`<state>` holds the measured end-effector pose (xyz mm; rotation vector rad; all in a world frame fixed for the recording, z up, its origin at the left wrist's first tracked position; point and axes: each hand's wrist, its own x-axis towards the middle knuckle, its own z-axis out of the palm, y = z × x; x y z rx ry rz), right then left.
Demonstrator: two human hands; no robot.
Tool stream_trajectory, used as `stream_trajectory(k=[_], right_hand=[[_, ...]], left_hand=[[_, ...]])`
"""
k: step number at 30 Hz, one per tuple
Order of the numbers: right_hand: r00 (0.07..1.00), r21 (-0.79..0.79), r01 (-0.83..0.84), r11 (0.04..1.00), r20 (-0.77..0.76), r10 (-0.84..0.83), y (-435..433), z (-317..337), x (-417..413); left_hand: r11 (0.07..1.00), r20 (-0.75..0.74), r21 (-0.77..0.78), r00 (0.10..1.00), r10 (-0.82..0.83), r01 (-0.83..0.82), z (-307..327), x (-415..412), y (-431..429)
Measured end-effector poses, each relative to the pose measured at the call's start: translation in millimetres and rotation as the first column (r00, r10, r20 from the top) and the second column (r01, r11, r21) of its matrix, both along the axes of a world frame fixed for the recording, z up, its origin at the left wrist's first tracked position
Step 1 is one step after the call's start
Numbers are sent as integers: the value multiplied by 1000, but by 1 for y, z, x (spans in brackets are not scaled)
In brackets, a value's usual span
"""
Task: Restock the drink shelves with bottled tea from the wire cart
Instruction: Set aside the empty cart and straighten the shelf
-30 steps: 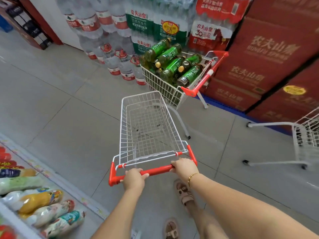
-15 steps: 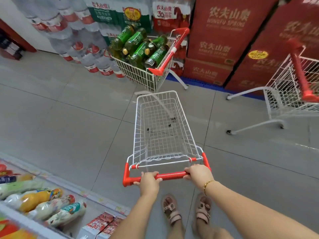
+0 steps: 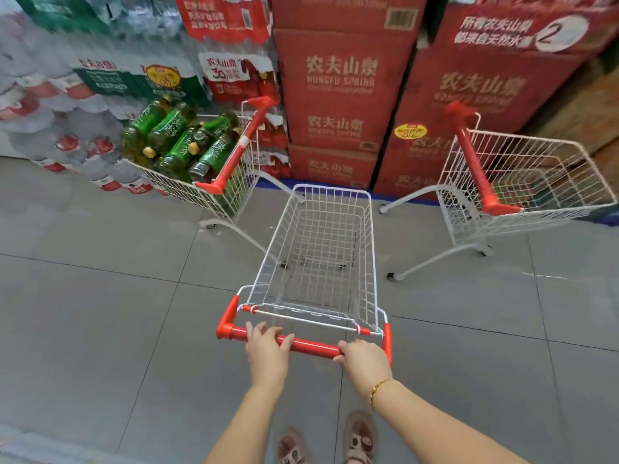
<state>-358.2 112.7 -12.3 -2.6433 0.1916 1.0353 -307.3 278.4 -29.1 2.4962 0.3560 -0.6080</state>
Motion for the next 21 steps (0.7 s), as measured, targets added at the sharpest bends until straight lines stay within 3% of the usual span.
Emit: stream_trajectory(k=[7,11,13,18,21], right_hand=[[995,-21,82,996,66,-81,-33,-5,57],[995,-23,92,995,46,-91,-30,-2,89],[994,-13,108,994,18,-108,-22,2,106],[971,145,234,961,-90,-223,-17,1,155],[934,235,350,907,-14,-357,-50,10,184]], left_hand=[[998,103,-62,994,-24,31,2,62,-43],[913,-16,-218,937,349,-344,2,95,-67],[874,-108,-209,898,426,-439,0,111,-75],[919,-197,-173,927,320,-354,1,174,-75],[951,-209,-143,947,243,-275,-6,222,-74]])
